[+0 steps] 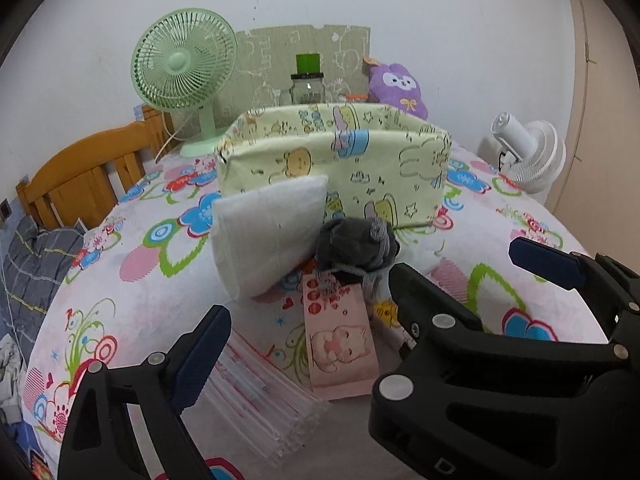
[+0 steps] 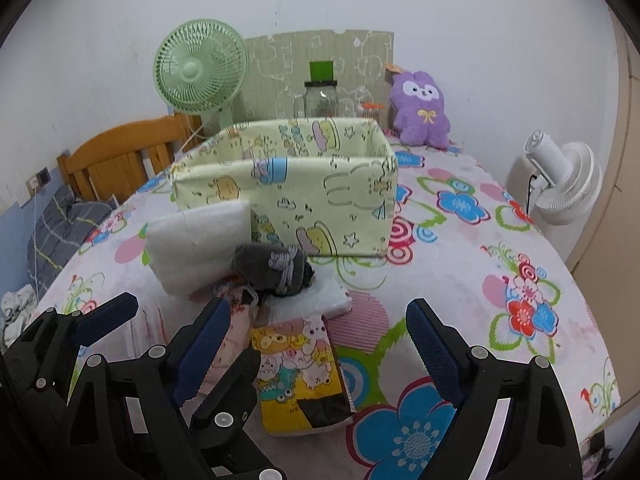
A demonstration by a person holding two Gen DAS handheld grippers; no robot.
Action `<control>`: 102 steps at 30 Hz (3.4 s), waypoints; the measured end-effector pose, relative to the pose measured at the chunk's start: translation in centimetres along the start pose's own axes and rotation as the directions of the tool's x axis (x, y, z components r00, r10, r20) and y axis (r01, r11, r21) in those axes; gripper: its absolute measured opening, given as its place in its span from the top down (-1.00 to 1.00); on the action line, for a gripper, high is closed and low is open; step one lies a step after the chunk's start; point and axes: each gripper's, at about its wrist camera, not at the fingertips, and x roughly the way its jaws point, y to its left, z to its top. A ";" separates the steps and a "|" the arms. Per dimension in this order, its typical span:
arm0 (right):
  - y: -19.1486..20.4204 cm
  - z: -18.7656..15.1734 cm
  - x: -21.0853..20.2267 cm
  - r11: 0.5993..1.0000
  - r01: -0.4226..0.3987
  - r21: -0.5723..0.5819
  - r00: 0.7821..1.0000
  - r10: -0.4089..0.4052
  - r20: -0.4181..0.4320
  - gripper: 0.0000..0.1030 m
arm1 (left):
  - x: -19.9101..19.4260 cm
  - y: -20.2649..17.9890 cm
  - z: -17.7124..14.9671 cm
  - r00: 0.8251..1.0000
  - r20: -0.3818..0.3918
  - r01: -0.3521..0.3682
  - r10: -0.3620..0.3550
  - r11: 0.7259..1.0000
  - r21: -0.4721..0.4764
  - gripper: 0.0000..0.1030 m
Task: Organize soft objects
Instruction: 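Move both tools back toward the remaining items beside the box, then grasp the pink wipe pack with the left gripper while the right grasps the yellow tissue pack, then lift the pink and yellow packs over the fabric box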
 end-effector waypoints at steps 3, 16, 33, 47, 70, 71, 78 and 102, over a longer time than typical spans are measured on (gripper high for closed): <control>0.0 -0.3 0.7 1.000 0.001 0.003 1.000 -0.001 -0.026 -0.75 | 0.5 0.0 -0.3 1.000 -0.020 0.006 -0.006 1.000 0.003 -0.80; 0.6 -0.7 2.1 0.999 -0.035 0.004 0.996 0.035 -0.084 -0.66 | 0.2 0.8 -0.9 0.999 -0.038 0.007 -0.006 1.000 0.003 -0.76; 0.4 -1.3 3.4 0.999 -0.041 0.006 0.988 0.042 -0.148 -0.03 | 1.4 0.0 -1.4 0.997 -0.072 0.006 -0.003 0.999 0.033 -0.75; -1.3 -0.8 3.0 0.999 -0.001 0.039 0.992 0.005 -0.123 0.06 | 3.2 0.1 -0.4 0.996 -0.091 0.021 -0.024 0.999 -0.028 -0.46; -1.2 -0.5 2.1 0.999 -0.003 0.048 0.995 0.008 -0.098 0.06 | 1.8 -0.7 -0.2 0.995 -0.078 0.063 -0.066 0.997 -0.033 0.22; -1.2 -0.4 1.9 0.999 -0.004 0.047 0.996 0.009 -0.094 0.06 | 1.6 -0.7 -0.2 0.995 -0.073 0.064 -0.066 0.997 -0.034 0.22; -1.1 0.1 0.5 0.999 -0.011 0.050 0.998 0.014 -0.061 0.06 | 0.2 -0.7 0.4 0.997 -0.041 0.062 -0.064 0.998 -0.033 0.22; -0.9 4.0 -3.3 0.998 -0.023 0.053 0.999 0.020 0.044 0.06 | -3.8 -0.5 4.0 0.996 0.070 0.061 -0.058 0.998 -0.033 0.22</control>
